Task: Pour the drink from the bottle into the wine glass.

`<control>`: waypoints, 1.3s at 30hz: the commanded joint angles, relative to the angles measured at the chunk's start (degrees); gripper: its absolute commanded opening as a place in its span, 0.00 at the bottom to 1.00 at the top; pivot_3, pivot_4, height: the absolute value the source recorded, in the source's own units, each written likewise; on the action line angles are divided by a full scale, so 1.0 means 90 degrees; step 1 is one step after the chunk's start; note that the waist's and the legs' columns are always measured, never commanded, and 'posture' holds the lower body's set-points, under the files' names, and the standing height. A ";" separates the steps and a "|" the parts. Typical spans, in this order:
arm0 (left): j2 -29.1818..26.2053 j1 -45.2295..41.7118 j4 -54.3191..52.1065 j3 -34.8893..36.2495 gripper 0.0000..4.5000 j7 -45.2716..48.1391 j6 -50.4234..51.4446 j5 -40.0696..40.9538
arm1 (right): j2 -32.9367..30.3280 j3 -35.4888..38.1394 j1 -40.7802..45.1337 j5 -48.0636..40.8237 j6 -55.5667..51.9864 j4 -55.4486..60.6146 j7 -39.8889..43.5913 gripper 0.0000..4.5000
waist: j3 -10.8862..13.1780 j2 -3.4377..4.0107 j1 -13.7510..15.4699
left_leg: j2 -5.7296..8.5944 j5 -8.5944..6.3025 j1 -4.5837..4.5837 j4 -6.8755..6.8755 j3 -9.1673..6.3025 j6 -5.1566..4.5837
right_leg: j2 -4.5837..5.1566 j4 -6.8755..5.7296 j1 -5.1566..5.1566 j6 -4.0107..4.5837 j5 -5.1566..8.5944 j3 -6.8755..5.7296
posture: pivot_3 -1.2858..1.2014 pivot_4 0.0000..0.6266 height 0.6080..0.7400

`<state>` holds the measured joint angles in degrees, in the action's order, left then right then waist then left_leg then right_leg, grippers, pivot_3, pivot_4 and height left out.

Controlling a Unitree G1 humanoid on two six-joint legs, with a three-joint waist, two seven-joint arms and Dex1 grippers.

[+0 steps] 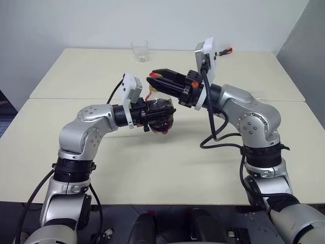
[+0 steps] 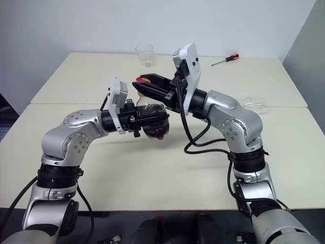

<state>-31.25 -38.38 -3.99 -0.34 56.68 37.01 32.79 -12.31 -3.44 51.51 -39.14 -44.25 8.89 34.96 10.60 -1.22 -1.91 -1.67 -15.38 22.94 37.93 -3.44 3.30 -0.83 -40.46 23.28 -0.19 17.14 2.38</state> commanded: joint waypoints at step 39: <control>-0.0535 0.2150 -0.2561 0.0666 0.32 -0.0679 0.0331 0.0889 | -0.1499 0.0715 -0.4549 0.1570 -0.0043 0.2942 -0.2487 0.27 | 0.0001 0.0001 0.0011 | -0.0003 0.0000 0.0006 -0.0013 0.0005 0.0001 | 0.0009 0.0042 -0.0009 -0.0012 -0.0001 0.0009 | 0.52 0.24 1.00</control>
<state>-36.22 -18.66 -24.01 4.44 51.22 40.09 39.00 -26.21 3.79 10.98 -28.19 -47.94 33.27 14.94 10.61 -1.21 -1.81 -1.69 -15.38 22.95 37.82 -3.38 3.31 -0.81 -40.08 23.17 -0.35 17.16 2.48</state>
